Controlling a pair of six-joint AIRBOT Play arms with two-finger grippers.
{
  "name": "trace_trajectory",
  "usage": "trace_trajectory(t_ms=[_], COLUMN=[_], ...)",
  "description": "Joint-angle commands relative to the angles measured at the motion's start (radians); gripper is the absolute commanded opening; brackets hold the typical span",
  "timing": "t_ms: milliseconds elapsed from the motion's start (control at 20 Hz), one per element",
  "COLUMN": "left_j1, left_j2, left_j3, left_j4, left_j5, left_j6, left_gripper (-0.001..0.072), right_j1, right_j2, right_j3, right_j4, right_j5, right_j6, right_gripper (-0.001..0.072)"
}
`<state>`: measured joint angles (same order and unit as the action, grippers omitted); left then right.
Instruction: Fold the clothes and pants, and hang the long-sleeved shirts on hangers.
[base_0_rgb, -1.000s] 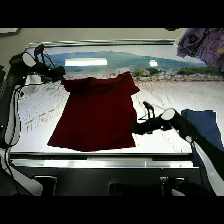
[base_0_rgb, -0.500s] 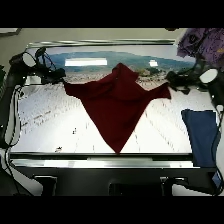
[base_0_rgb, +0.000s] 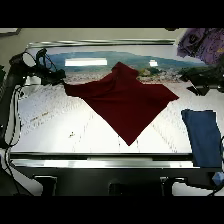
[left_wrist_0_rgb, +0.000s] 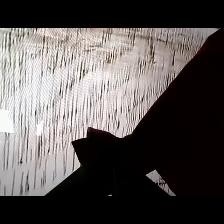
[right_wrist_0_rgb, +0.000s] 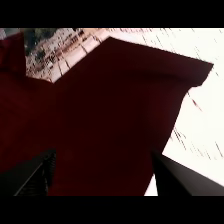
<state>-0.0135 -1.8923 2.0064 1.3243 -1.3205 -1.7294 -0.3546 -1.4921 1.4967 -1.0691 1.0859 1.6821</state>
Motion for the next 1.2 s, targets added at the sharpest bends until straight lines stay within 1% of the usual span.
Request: trace_trajectory(t_ms=[0, 50, 100, 200, 300, 350, 450, 550, 650, 700, 800, 950, 1150], left_j1=[0.000, 0.000, 0.000, 0.000, 0.000, 0.000, 0.000, 0.000, 0.000, 0.000, 0.000, 0.000, 0.000], left_j2=[-0.001, -0.001, -0.001, -0.005, -0.008, -0.010, -0.013, -0.015, -0.015, -0.015, -0.016, -0.020, -0.024], left_j3=[0.000, 0.000, 0.000, 0.000, 0.000, 0.000, 0.000, 0.000, 0.000, 0.000, 0.000, 0.000, 0.000], left_j4=[0.000, 0.000, 0.000, 0.000, 0.000, 0.000, 0.000, 0.000, 0.000, 0.000, 0.000, 0.000, 0.000], left_j5=[-0.019, -0.019, -0.019, -0.019, -0.023, -0.026, -0.031, -0.030, -0.030, -0.030, -0.030, -0.031, -0.031], left_j6=[0.000, 0.000, 0.000, 0.000, 0.000, 0.000, 0.000, 0.000, 0.000, 0.000, 0.000, 0.000, 0.000], left_gripper=[0.0018, 0.0018, 0.0018, 0.0018, 0.0018, 0.0018, 0.0018, 0.0017, 0.0018, 0.0018, 0.0018, 0.0018, 0.0018], right_j1=[-0.088, -0.117, -0.139, -0.163, -0.147, -0.123, -0.041, 0.069, 0.200, 0.269, 0.412, 0.563, 0.656], right_j2=[0.035, 0.068, 0.113, 0.242, 0.380, 0.440, 0.541, 0.596, 0.603, 0.603, 0.590, 0.534, 0.491], right_j3=[-0.014, -0.055, -0.126, -0.367, -0.668, -0.798, -1.020, -1.162, -1.231, -1.240, -1.241, -1.241, -1.240], right_j4=[0.040, 0.041, 0.049, 0.134, 0.270, 0.336, 0.408, 0.462, 0.542, 0.565, 0.565, 0.588, 0.674], right_j5=[0.241, 0.276, 0.277, 0.214, 0.153, 0.126, 0.058, -0.013, -0.111, -0.172, -0.299, -0.424, -0.515], right_j6=[-0.136, -0.162, -0.175, -0.191, -0.216, -0.239, -0.234, -0.219, -0.217, -0.196, -0.104, -0.043, -0.056], right_gripper=[0.0664, 0.0664, 0.0664, 0.0664, 0.0664, 0.0664, 0.0663, 0.0664, 0.0664, 0.0664, 0.0662, 0.0663, 0.0663])
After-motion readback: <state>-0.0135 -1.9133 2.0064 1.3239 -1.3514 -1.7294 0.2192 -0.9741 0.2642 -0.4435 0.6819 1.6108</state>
